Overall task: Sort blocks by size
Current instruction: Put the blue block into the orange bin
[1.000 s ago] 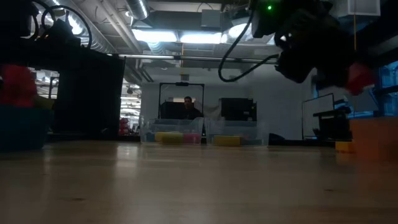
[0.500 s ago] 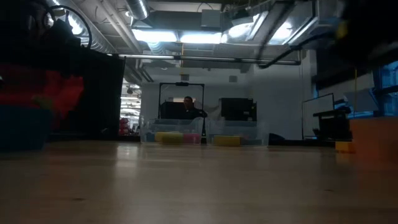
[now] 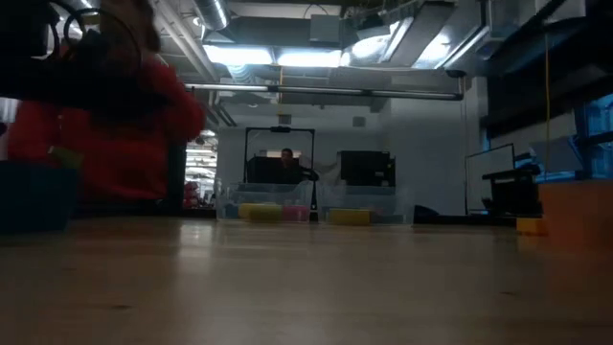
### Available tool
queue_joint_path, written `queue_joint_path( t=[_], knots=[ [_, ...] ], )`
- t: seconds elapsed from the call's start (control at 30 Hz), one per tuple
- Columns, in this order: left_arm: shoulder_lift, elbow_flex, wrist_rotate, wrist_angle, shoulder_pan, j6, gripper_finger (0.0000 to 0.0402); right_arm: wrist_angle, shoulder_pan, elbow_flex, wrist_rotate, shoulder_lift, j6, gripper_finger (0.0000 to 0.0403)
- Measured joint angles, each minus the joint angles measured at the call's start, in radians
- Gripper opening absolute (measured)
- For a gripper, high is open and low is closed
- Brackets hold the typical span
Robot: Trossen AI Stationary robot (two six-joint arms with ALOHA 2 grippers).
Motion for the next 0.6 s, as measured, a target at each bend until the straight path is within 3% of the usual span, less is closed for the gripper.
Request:
queue_joint_path(
  t=[0.23, 0.6],
  knots=[
    [0.000, 0.000, 0.000, 0.000, 0.000, 0.000, 0.0184, -0.074, -0.097, 0.000, 0.192, -0.096, 0.064, 0.0177],
    [0.000, 0.000, 0.000, 0.000, 0.000, 0.000, 0.0184, -0.276, -0.307, 0.000, 0.593, -0.285, 0.352, 0.0177]
  ],
)
